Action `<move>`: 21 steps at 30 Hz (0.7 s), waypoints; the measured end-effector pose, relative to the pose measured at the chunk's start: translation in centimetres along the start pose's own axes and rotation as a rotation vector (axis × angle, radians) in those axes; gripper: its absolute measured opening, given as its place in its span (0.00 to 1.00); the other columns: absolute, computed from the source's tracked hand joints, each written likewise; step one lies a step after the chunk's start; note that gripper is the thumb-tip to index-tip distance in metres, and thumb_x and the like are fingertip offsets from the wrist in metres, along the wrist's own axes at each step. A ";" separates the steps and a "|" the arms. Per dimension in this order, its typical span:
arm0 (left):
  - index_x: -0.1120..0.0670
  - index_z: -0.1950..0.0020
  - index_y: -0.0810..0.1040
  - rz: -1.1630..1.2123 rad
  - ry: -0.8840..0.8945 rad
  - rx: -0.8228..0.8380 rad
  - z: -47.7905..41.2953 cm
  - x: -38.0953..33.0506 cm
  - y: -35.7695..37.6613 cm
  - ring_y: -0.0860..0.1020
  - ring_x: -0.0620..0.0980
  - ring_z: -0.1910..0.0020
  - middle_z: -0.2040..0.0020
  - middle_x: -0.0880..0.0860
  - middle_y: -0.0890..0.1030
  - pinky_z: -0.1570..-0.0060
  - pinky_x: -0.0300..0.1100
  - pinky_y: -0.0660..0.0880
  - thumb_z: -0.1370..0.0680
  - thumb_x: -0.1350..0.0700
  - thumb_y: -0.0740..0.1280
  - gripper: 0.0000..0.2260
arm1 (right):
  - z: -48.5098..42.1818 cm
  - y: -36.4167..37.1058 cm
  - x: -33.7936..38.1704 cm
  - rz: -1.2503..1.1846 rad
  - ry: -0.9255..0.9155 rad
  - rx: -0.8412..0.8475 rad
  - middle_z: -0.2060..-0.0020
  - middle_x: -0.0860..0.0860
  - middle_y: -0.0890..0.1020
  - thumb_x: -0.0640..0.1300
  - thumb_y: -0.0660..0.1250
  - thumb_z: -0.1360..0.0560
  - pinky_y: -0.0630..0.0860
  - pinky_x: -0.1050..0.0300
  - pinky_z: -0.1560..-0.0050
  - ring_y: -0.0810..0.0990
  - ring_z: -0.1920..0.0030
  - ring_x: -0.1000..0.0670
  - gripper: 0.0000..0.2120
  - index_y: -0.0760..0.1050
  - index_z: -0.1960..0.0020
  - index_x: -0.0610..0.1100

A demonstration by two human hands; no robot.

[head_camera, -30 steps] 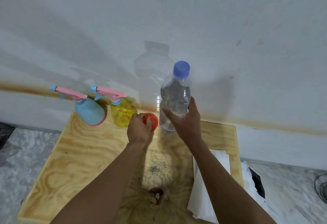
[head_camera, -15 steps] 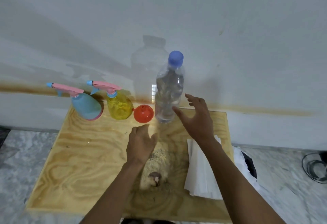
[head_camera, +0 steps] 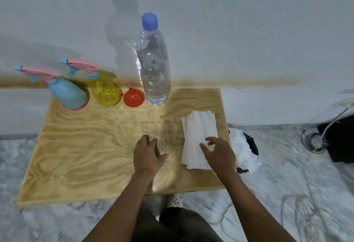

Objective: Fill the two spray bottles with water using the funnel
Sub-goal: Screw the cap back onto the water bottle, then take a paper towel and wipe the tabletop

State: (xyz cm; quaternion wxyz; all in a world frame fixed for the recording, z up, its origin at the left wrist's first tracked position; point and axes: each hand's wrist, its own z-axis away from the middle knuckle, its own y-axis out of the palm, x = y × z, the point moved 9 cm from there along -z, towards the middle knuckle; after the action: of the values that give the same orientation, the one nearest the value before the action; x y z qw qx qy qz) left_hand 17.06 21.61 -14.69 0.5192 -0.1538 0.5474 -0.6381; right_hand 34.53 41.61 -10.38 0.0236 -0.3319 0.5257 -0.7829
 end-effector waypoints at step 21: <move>0.51 0.26 0.69 0.040 -0.007 -0.020 -0.4 0.8 1.0 0.61 0.58 0.27 0.25 0.56 0.61 0.31 0.54 0.68 0.29 0.38 0.73 0.35 | 0.0 2.3 -1.4 0.061 0.068 -0.014 0.48 0.56 0.83 0.57 0.65 0.23 0.75 0.51 0.45 0.79 0.46 0.52 0.14 0.81 0.43 0.53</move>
State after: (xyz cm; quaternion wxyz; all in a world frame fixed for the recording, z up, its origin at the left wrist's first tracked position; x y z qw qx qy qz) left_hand 16.89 21.29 -16.03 0.5323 -0.1500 0.5548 -0.6216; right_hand 34.84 41.14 -13.03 0.0273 -0.2890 0.5416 -0.7889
